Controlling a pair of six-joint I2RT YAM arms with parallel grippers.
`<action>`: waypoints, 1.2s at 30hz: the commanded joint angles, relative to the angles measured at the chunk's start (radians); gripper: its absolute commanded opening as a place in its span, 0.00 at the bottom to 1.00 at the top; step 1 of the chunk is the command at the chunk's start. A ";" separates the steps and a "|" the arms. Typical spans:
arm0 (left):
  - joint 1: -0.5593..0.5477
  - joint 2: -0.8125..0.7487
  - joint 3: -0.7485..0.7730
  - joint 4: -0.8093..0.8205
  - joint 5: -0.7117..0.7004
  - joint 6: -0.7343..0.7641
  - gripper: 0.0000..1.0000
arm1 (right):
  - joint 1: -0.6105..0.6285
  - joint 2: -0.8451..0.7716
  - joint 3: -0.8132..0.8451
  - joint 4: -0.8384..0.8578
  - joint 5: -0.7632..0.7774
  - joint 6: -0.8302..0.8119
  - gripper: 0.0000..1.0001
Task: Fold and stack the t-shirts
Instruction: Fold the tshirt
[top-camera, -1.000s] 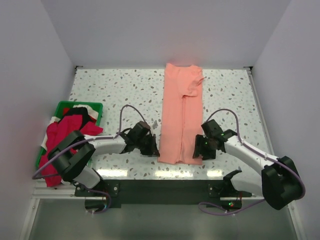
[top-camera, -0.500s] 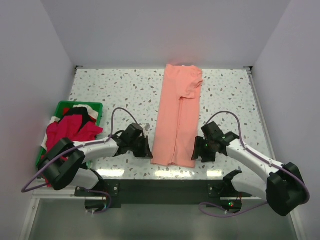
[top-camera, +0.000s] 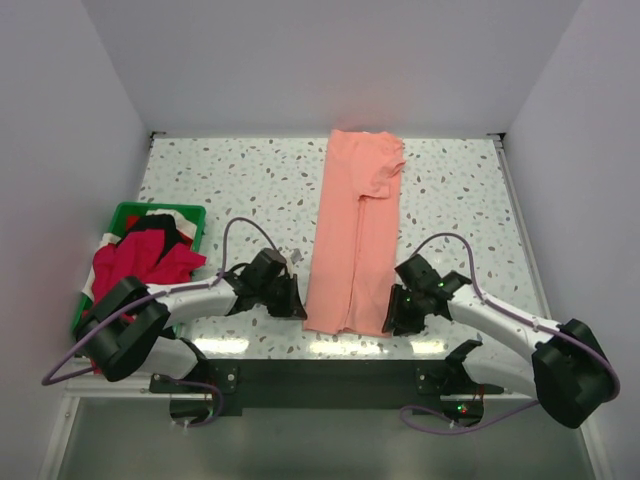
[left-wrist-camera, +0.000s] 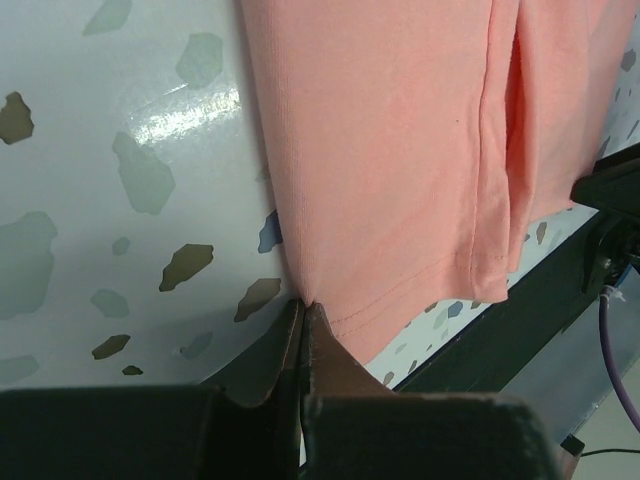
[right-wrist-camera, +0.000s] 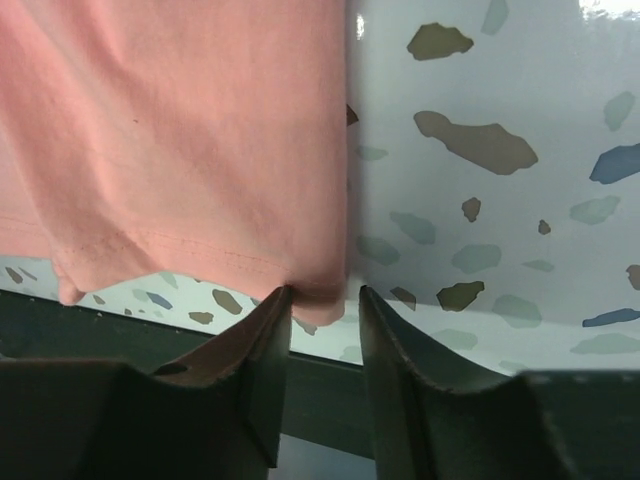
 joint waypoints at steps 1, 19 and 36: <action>-0.009 -0.008 -0.029 -0.060 0.001 0.003 0.00 | 0.005 -0.012 -0.019 0.008 0.014 0.019 0.35; -0.019 -0.082 0.015 -0.148 0.064 0.056 0.17 | 0.003 -0.187 -0.068 -0.084 -0.015 0.026 0.16; -0.021 -0.103 -0.085 -0.100 0.054 -0.028 0.41 | 0.003 -0.162 -0.134 0.057 -0.090 0.075 0.41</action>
